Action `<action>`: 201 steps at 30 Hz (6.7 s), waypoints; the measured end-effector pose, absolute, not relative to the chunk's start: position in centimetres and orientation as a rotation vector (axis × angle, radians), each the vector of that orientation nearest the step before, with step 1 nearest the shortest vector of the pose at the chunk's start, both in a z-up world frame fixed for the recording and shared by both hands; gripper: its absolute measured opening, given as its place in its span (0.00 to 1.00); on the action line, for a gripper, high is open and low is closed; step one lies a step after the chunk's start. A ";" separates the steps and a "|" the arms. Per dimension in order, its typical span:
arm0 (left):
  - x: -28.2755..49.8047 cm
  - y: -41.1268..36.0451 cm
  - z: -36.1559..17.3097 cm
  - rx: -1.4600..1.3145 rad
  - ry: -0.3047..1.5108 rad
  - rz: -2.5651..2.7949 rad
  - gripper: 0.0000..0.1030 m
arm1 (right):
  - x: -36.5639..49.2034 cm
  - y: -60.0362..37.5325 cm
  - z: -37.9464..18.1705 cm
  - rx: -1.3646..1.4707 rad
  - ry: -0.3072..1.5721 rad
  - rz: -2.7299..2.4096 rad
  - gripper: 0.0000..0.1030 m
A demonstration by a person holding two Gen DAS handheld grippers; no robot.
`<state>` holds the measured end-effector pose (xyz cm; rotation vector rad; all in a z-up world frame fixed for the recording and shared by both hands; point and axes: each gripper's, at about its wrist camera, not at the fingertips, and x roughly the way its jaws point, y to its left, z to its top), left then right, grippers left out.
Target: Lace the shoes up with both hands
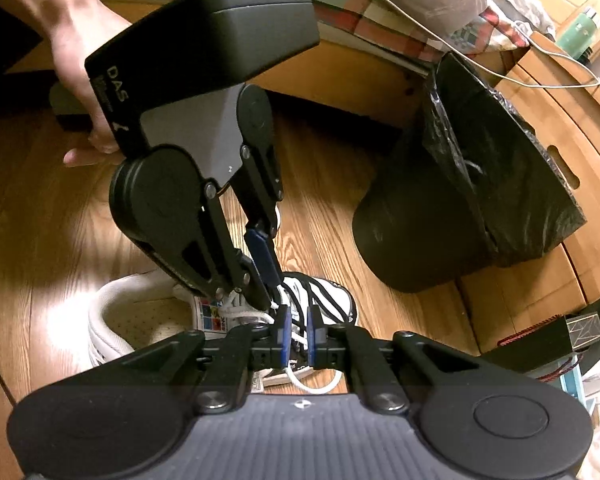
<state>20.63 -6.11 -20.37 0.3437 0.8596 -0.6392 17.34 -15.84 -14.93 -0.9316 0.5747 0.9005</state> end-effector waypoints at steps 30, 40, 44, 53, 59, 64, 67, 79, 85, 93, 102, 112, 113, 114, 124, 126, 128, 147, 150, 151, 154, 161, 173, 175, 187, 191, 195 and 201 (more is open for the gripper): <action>13.3 -7.0 -18.2 1.075 0.602 -0.698 0.05 | 19.0 -16.9 -16.0 -0.536 0.842 0.833 0.16; 10.5 -9.8 -21.8 1.247 0.546 -0.804 0.05 | 20.5 -17.1 -16.6 -0.327 0.973 0.722 0.20; 10.1 -10.5 -22.3 1.280 0.525 -0.788 0.05 | 20.8 -17.5 -17.1 -0.275 1.013 0.729 0.20; 10.5 -11.7 -23.3 1.310 0.545 -0.784 0.05 | 21.0 -17.7 -18.0 -0.251 1.041 0.701 0.20; 10.9 -11.7 -23.6 1.295 0.554 -0.779 0.05 | 22.3 -20.2 -18.6 -0.014 1.133 0.670 0.16; 11.3 -12.1 -23.8 1.289 0.560 -0.778 0.05 | 23.1 -22.1 -19.2 0.154 1.182 0.638 0.16; 11.5 -12.2 -24.0 1.286 0.563 -0.768 0.05 | 23.5 -22.9 -19.5 0.229 1.202 0.628 0.17; 11.8 -12.5 -24.0 1.243 0.592 -0.756 0.05 | 24.1 -23.2 -19.8 0.282 1.213 0.631 0.18; 12.4 -12.7 -23.7 1.203 0.631 -0.746 0.05 | 24.3 -23.7 -20.1 0.329 1.227 0.624 0.18; 13.1 -12.7 -23.5 1.177 0.693 -0.735 0.05 | 24.3 -23.7 -20.1 0.322 1.227 0.628 0.18; 13.5 -13.0 -23.8 1.159 0.693 -0.738 0.05 | 24.3 -23.6 -20.2 0.324 1.226 0.628 0.19; 13.7 -12.9 -23.1 1.100 0.688 -0.740 0.05 | 24.2 -23.4 -20.1 0.322 1.227 0.625 0.19; 13.7 -12.9 -23.1 1.102 0.683 -0.737 0.05 | 24.2 -23.4 -20.0 0.322 1.227 0.625 0.19; 13.7 -12.9 -23.0 1.103 0.675 -0.736 0.05 | 24.2 -23.4 -20.0 0.321 1.228 0.625 0.19; 14.2 -13.5 -22.7 1.068 0.662 -0.736 0.05 | 24.4 -23.5 -19.9 0.336 1.240 0.622 0.21; 14.3 -13.5 -22.7 1.068 0.662 -0.737 0.05 | 24.5 -23.7 -19.5 0.355 1.239 0.626 0.21; 14.3 -13.6 -22.8 1.067 0.661 -0.737 0.05 | 24.7 -24.0 -19.1 0.385 1.228 0.624 0.21; 14.0 -13.6 -23.0 1.071 0.655 -0.736 0.05 | 26.7 -25.4 -22.0 0.724 1.301 0.330 0.21; 14.0 -13.7 -23.0 1.066 0.658 -0.736 0.05 | 26.6 -25.9 -22.4 0.757 1.315 0.331 0.21; 14.0 -13.7 -23.0 1.066 0.658 -0.736 0.05 | 26.5 -25.9 -22.6 0.756 1.316 0.329 0.21; 14.0 -13.6 -23.0 1.065 0.657 -0.737 0.05 | 26.3 -25.8 -22.9 0.774 1.312 0.325 0.21; 14.1 -13.5 -23.1 1.068 0.662 -0.734 0.08 | 25.8 -25.6 -23.0 0.839 1.284 0.305 0.04; 13.5 -12.9 -22.5 1.114 0.611 -0.716 0.37 | 26.2 -25.0 -21.7 0.712 1.251 0.312 0.03; 13.4 -12.7 -22.1 1.109 0.611 -0.711 0.43 | 26.2 -25.1 -21.6 0.701 1.242 0.308 0.03; 13.8 -10.2 -18.1 0.991 0.625 -0.646 0.43 | 26.8 -28.1 -20.0 0.698 1.143 0.217 0.03; 14.1 -9.3 -18.4 0.966 0.703 -0.642 0.43 | 27.1 -29.4 -19.3 0.686 1.100 0.180 0.03; 14.2 -9.1 -18.8 0.930 0.750 -0.641 0.44 | 27.1 -31.0 -18.5 0.695 1.057 0.141 0.03; 14.5 -8.6 -19.0 0.868 0.794 -0.638 0.45 | 26.8 -33.3 -17.1 0.670 0.979 0.064 0.03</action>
